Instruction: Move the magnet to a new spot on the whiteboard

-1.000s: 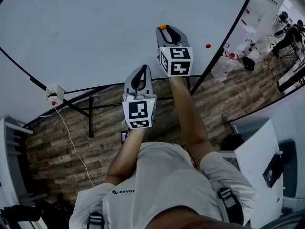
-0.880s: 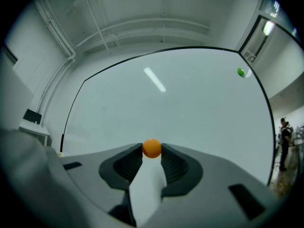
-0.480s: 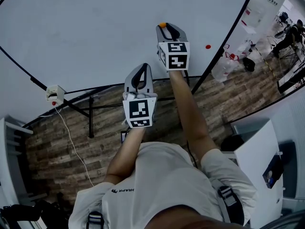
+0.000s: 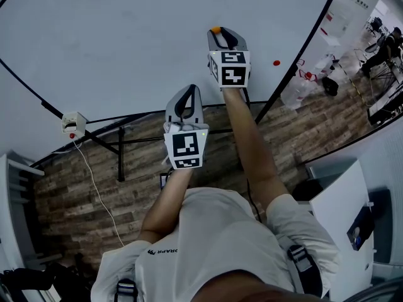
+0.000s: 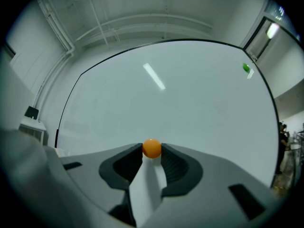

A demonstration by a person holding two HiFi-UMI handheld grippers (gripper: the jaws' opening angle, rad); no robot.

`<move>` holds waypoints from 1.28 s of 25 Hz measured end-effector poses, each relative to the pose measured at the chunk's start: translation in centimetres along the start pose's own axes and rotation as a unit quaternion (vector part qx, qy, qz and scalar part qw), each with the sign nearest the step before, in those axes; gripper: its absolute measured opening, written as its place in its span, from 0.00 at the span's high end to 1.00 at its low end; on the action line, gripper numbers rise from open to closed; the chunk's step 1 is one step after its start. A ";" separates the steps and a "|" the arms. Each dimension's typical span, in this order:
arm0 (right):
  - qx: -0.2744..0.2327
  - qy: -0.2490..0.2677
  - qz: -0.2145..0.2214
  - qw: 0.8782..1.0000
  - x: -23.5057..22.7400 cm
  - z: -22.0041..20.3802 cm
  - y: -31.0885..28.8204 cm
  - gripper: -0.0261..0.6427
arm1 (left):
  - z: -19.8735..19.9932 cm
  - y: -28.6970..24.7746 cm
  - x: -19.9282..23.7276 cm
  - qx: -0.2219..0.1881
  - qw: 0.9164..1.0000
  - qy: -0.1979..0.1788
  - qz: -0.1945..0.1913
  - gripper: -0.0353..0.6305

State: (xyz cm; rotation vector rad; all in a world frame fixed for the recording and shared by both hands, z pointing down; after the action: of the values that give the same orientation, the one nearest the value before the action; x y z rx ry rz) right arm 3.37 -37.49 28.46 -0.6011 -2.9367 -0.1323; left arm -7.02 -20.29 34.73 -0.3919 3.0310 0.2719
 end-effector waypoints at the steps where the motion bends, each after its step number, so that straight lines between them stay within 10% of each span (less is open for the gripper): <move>1: 0.001 0.000 -0.001 1.000 -0.1 0.0 -0.1 0.77 | 0.0 0.0 0.0 0.000 1.000 -0.002 0.000 0.94; 32: 0.018 0.012 -0.036 0.999 0.2 0.3 -1.5 0.77 | -1.7 -0.3 0.5 0.024 0.999 0.032 -0.003 0.94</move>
State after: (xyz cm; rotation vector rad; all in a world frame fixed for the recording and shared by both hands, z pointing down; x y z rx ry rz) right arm 2.62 -38.74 28.14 -0.4839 -2.9312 -0.0932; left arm -7.52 -21.01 36.30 -0.4141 3.0923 0.1902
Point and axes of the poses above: the fingertips, and each gripper's own axes: y backward along the fingers, x to its left, z out of its top, the point moved 7 cm from there along y, backward along the fingers, and after that the axes turned 1 degree about -y, right-handed, at the moved point
